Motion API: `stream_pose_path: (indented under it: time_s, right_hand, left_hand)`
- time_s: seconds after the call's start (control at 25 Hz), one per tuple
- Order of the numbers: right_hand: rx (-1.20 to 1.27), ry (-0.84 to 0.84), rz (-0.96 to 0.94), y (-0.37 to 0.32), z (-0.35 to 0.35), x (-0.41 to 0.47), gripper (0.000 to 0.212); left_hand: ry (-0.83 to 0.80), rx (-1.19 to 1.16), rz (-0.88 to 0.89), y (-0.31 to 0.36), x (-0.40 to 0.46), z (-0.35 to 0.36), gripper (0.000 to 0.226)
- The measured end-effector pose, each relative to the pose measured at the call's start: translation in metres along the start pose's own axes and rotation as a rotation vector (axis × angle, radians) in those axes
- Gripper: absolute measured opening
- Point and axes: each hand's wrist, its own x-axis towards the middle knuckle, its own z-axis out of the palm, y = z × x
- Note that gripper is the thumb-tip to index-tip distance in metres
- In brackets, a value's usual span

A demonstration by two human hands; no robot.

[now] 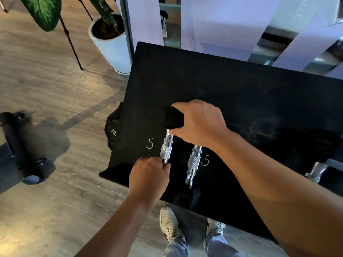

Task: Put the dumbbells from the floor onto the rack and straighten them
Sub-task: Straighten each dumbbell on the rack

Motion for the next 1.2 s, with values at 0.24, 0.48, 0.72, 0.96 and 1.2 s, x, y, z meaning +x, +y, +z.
stream_pose_path:
  time_s: [0.24, 0.48, 0.72, 0.96, 1.2]
  right_hand:
    - [0.11, -0.013, -0.039, 0.003, -0.009, -0.012, 0.056]
    - [0.174, 0.043, 0.164, 0.07, -0.066, -0.089, 0.06]
    - [0.053, 0.191, 0.33, 0.173, -0.123, -0.179, 0.068]
    - [0.156, 0.044, 0.303, 0.221, -0.103, -0.221, 0.101]
    - [0.105, 0.052, 0.246, 0.225, -0.099, -0.215, 0.077]
  left_hand:
    - [-0.011, 0.229, 0.173, 0.022, -0.002, -0.036, 0.041]
    - [-0.023, 0.078, 0.504, 0.1, -0.026, -0.039, 0.039]
    - [-0.219, 0.016, 0.601, 0.197, -0.074, 0.007, 0.056]
    - [-0.339, -0.013, 0.408, 0.247, -0.105, 0.06, 0.053]
    - [-0.251, -0.231, 0.156, 0.255, -0.108, 0.084, 0.042]
